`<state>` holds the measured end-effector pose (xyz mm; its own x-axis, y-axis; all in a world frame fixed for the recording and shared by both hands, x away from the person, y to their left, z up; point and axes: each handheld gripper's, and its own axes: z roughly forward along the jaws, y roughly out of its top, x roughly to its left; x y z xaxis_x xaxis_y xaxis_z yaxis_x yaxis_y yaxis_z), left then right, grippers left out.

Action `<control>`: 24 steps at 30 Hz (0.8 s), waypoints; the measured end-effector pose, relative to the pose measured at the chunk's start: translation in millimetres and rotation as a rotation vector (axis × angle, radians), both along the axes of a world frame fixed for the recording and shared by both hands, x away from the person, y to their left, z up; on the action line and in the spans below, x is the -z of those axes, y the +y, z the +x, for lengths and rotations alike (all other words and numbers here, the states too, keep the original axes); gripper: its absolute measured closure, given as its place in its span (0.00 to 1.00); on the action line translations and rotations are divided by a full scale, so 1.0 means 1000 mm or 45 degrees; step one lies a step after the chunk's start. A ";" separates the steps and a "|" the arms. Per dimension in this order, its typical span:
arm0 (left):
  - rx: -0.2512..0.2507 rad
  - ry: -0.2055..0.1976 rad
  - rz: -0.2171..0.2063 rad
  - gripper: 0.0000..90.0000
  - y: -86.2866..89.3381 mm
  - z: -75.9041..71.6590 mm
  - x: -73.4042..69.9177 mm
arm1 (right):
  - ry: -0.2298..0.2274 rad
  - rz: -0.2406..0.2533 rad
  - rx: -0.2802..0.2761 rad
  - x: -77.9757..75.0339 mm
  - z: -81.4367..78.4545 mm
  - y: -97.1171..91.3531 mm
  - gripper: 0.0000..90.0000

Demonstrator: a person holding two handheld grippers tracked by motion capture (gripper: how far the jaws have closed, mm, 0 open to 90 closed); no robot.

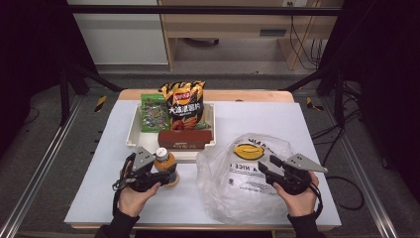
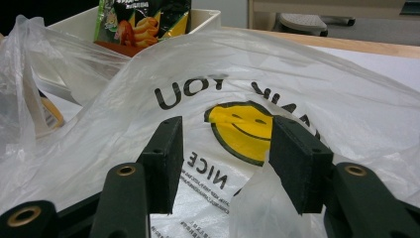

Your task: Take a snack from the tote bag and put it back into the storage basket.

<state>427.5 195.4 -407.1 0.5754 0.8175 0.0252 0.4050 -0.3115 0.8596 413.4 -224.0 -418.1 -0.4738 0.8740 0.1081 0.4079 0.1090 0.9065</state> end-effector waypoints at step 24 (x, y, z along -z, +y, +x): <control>-0.145 0.009 -0.083 0.32 -0.004 -0.007 0.018 | 0.014 0.008 0.007 0.005 0.001 -0.001 0.50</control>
